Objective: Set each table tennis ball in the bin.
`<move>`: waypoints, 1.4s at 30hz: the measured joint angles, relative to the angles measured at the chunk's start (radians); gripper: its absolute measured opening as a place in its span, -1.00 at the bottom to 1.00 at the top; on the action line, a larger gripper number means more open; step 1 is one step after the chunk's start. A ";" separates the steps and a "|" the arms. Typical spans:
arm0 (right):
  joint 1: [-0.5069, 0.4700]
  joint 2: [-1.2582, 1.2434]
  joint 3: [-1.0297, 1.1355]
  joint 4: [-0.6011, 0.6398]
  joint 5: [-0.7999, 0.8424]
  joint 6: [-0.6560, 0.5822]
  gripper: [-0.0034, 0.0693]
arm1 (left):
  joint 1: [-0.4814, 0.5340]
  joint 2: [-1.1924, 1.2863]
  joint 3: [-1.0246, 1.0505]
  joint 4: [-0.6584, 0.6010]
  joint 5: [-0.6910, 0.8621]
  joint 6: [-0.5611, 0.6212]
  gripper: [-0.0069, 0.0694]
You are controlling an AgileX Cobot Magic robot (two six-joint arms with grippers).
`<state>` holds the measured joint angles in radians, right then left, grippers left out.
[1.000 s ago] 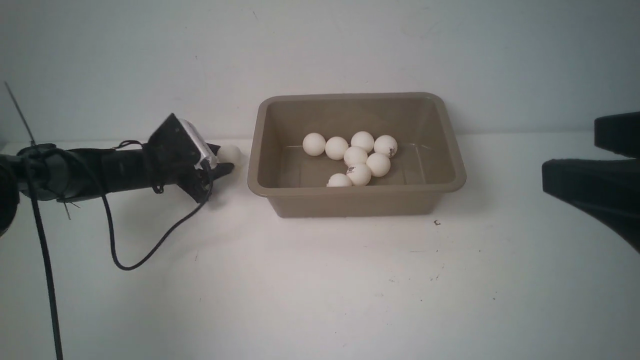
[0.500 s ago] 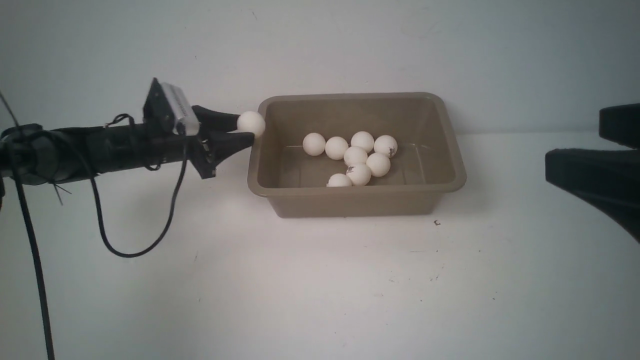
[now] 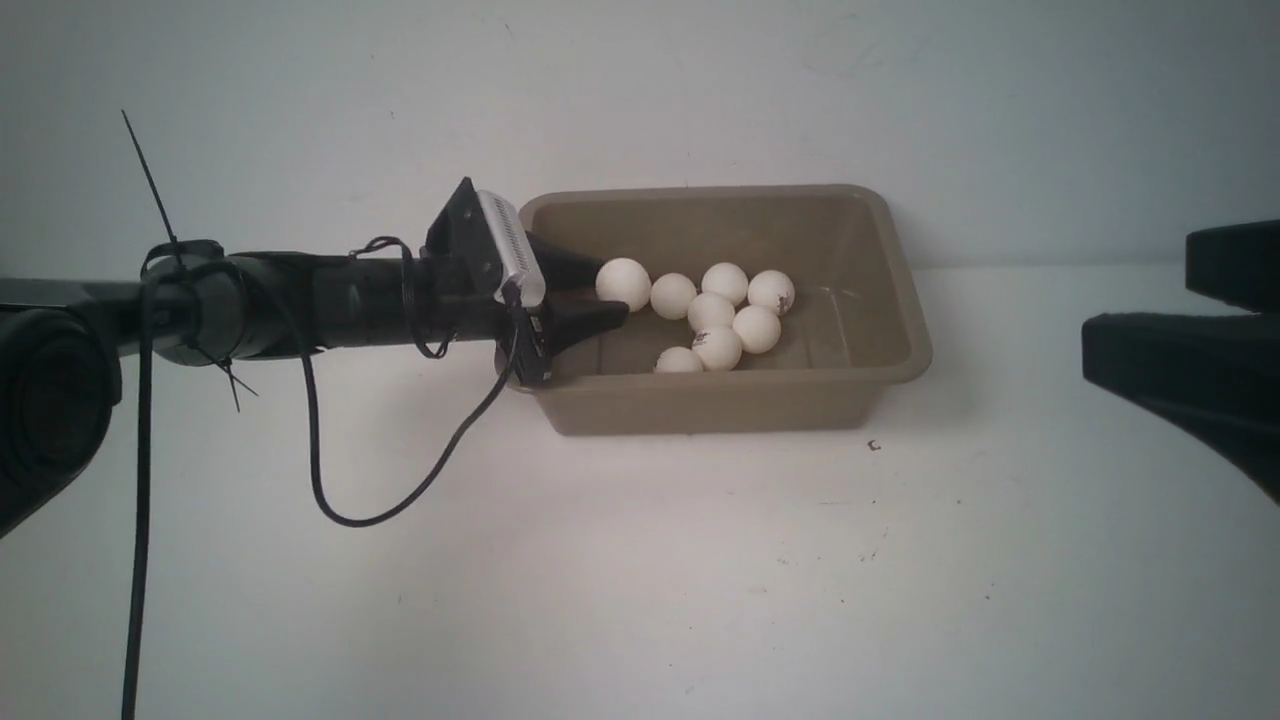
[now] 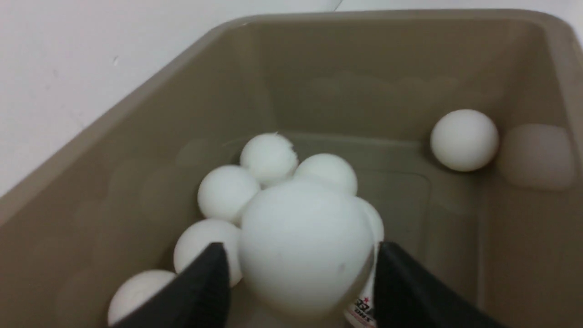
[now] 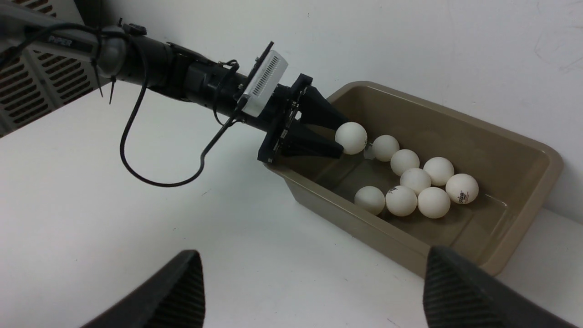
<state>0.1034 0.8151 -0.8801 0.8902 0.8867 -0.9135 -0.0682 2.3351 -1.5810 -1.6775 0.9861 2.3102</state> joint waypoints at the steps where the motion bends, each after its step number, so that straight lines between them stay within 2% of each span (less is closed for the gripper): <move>1: 0.000 0.000 0.000 0.001 0.000 0.000 0.70 | -0.003 -0.003 0.000 -0.003 -0.019 -0.025 0.38; 3: 0.000 0.000 0.000 0.001 0.000 0.000 0.70 | -0.006 -0.017 0.000 -0.001 -0.073 -0.094 0.56; 6: 0.000 0.000 0.000 0.001 0.005 0.000 0.70 | -0.003 -0.047 0.000 0.022 -0.148 -0.173 0.66; 10: 0.000 0.000 0.000 0.001 0.009 -0.001 0.70 | 0.021 -0.134 0.003 0.108 -0.185 -0.310 0.66; 12: 0.000 0.000 0.000 0.001 0.009 -0.004 0.70 | 0.027 -0.164 0.003 0.136 -0.185 -0.334 0.65; 19: 0.000 0.000 0.000 0.001 0.009 -0.015 0.70 | 0.114 -0.362 0.003 0.287 -0.197 -0.530 0.53; 23: 0.000 0.000 0.000 0.001 0.008 -0.018 0.70 | 0.191 -0.452 0.003 0.405 -0.214 -0.761 0.47; 27: 0.000 0.000 0.000 0.001 0.008 -0.018 0.70 | 0.239 -0.517 0.003 0.529 -0.213 -0.934 0.46; 29: 0.000 0.000 0.000 0.004 0.008 -0.018 0.70 | 0.270 -0.571 0.003 0.611 -0.201 -1.113 0.46; 32: 0.000 0.000 0.000 0.007 0.008 -0.018 0.70 | 0.286 -0.619 0.003 0.684 -0.162 -1.271 0.46; 42: 0.000 0.000 0.000 0.031 0.008 -0.043 0.70 | 0.286 -0.821 0.003 1.039 -0.044 -1.584 0.46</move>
<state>0.1034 0.8151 -0.8801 0.9212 0.8944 -0.9566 0.2182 1.5141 -1.5778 -0.6381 0.9426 0.7257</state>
